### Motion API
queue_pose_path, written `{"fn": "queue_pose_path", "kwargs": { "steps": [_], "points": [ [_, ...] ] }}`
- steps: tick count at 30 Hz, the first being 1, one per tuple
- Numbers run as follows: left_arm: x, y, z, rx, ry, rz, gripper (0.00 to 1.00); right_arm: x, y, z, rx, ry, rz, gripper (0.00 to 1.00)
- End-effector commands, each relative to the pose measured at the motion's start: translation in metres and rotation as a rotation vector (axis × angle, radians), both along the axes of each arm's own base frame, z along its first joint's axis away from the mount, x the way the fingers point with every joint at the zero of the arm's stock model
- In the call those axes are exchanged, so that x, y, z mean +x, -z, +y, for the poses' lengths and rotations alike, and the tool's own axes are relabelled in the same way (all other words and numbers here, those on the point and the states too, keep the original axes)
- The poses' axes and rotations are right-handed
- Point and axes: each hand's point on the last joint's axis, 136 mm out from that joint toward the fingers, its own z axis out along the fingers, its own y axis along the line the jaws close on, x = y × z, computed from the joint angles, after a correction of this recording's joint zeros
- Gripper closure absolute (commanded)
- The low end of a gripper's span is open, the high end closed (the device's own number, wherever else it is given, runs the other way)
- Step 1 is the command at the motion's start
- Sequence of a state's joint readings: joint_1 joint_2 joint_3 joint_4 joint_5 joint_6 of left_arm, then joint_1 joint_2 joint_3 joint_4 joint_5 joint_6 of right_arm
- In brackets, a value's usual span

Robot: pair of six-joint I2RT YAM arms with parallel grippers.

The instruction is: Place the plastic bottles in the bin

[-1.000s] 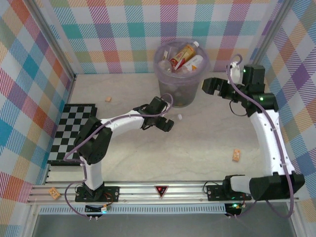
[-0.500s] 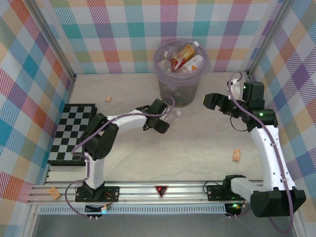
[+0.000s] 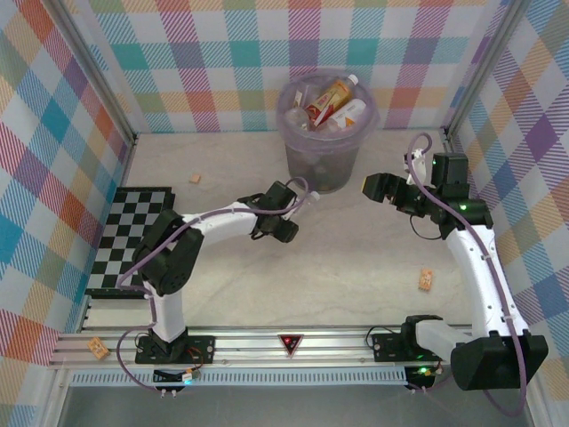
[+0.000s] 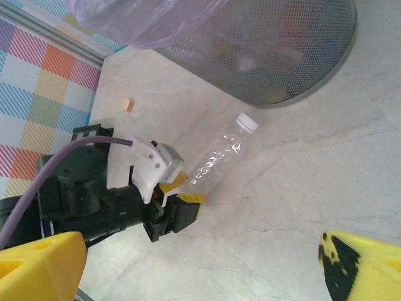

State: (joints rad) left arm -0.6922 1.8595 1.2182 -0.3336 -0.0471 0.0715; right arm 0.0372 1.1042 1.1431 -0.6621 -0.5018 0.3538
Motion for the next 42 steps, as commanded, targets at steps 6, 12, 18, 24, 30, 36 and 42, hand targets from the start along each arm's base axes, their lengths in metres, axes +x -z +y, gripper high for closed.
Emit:
{"fn": "queue_pose_path", "kwargs": {
  "steps": [6,12,18,24,30,36,42],
  "points": [
    [-0.012,-0.047,0.000,-0.127,-0.024,-0.069,0.58,0.004,-0.008,0.012,0.120,-0.025,-0.011,0.06],
    [-0.037,-0.081,0.003,-0.321,-0.062,-0.120,0.57,0.007,-0.001,0.031,0.248,-0.069,0.026,0.07],
    [-0.066,-0.116,-0.008,-0.542,-0.070,-0.114,0.55,0.016,0.008,0.072,0.263,-0.151,0.050,0.06],
    [-0.084,-0.136,-0.023,-0.646,-0.034,-0.130,0.55,0.019,0.020,0.116,0.300,-0.250,0.084,0.05],
    [-0.085,-0.144,-0.036,-0.675,0.001,-0.121,0.55,0.026,0.029,0.133,0.308,-0.279,0.079,0.05],
    [-0.088,-0.148,-0.042,-0.678,0.023,-0.108,0.55,0.034,0.031,0.142,0.350,-0.314,0.088,0.18],
    [-0.088,-0.149,-0.044,-0.678,0.028,-0.103,0.55,0.035,0.035,0.148,0.380,-0.347,0.111,0.31]
  ]
}}
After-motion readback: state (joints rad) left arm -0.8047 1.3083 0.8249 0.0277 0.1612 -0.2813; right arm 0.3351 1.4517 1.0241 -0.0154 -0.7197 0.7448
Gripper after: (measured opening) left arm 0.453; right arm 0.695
